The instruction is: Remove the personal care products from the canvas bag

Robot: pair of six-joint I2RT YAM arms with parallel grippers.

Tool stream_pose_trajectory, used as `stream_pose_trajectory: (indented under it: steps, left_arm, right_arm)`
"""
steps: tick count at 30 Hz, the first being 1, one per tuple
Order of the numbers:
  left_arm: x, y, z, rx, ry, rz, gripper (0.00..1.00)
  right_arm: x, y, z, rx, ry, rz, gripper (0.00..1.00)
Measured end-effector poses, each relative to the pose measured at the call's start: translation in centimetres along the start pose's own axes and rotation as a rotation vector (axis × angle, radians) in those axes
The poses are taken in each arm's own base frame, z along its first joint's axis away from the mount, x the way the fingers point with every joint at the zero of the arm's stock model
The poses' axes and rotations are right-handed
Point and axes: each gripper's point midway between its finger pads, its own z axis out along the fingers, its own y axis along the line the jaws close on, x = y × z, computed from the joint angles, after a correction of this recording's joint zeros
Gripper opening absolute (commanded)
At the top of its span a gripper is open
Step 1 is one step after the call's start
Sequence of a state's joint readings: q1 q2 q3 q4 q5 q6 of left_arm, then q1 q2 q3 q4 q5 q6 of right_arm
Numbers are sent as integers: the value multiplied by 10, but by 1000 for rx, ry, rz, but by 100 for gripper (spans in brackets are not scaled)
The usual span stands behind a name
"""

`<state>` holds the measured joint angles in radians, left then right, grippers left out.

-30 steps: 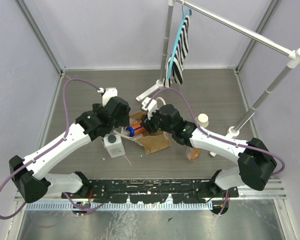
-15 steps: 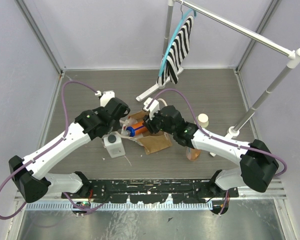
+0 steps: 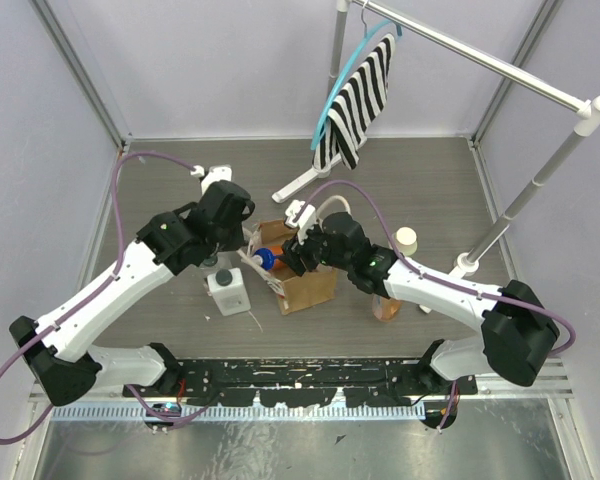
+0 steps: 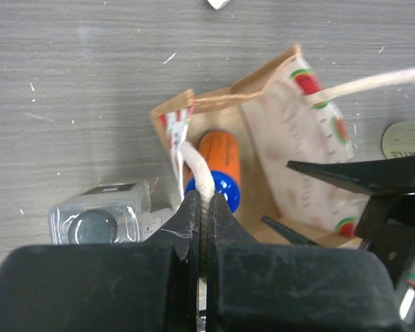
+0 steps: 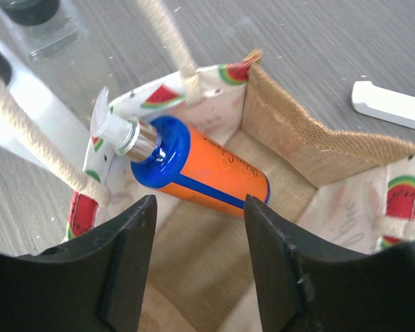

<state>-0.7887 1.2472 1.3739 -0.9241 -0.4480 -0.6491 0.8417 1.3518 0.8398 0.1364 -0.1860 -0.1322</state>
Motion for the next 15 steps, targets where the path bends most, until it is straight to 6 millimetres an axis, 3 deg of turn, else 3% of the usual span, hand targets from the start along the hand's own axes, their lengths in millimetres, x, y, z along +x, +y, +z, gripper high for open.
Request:
stream_pose_trajectory:
  steps: [8, 15]
  left_arm:
    - [-12, 4, 12, 33, 40, 0, 0]
    - [-2, 1, 24, 63, 92, -5, 0]
  right_arm:
    - [15, 24, 11, -144, -67, -48, 65]
    - [5, 45, 29, -243, -147, -80, 65]
